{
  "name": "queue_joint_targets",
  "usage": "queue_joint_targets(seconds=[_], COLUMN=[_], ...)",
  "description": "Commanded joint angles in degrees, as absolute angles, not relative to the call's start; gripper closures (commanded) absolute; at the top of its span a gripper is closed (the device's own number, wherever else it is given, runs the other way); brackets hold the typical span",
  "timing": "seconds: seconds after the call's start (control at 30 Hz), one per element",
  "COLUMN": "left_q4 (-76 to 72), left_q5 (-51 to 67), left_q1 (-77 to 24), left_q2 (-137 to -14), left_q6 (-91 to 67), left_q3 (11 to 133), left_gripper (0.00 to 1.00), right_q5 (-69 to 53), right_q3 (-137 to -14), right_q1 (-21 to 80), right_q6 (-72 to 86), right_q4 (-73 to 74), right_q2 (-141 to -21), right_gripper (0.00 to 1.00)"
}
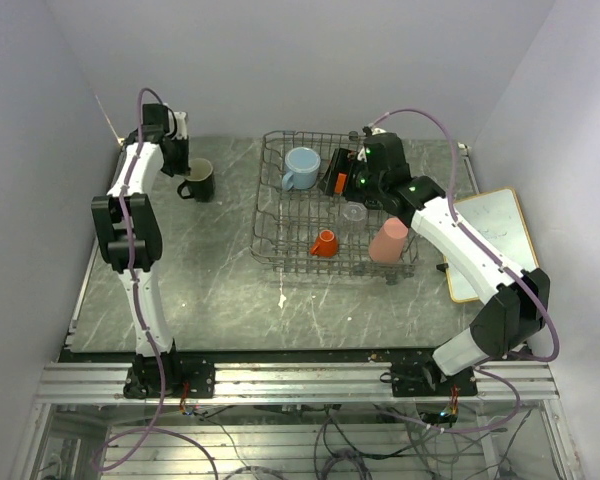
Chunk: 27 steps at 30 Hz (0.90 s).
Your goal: Unload the cups from the dish rack
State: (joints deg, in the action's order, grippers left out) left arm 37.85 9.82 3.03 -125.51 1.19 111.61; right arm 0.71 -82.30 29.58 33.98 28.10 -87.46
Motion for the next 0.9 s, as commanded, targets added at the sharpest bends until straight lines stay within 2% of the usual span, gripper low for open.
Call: queue_joint_targets(seconds=[0.0, 0.47, 0.57, 0.7, 0.87], left_q4=[34.1, 34.5, 35.5, 36.9, 41.3], left_q5=[6.2, 8.0, 8.8, 9.5, 13.2], left_q1=[5.3, 8.1, 8.2, 8.2, 8.6], left_q2=[-126.3, -130.8, -130.5, -126.9, -119.8], left_q6=[1.2, 1.9, 2.4, 2.9, 2.6], left_q3=[117.1, 120.3, 120.5, 119.4, 117.1], left_gripper=[0.93, 0.91, 0.75, 0.35, 0.05], right_q5=[0.6, 5.3, 6.4, 9.6, 15.8], right_q3=[-81.7, -81.1, -81.9, -85.1, -92.9], right_q1=[29.1, 29.1, 29.0, 29.5, 31.9], right_q6=[33.3, 34.2, 34.4, 35.9, 38.3], right_q4=[24.9, 23.3, 23.3, 24.1, 24.6], right_q2=[-87.4, -90.5, -92.2, -96.8, -105.7], right_gripper=[0.16, 0.16, 0.15, 0.14, 0.14])
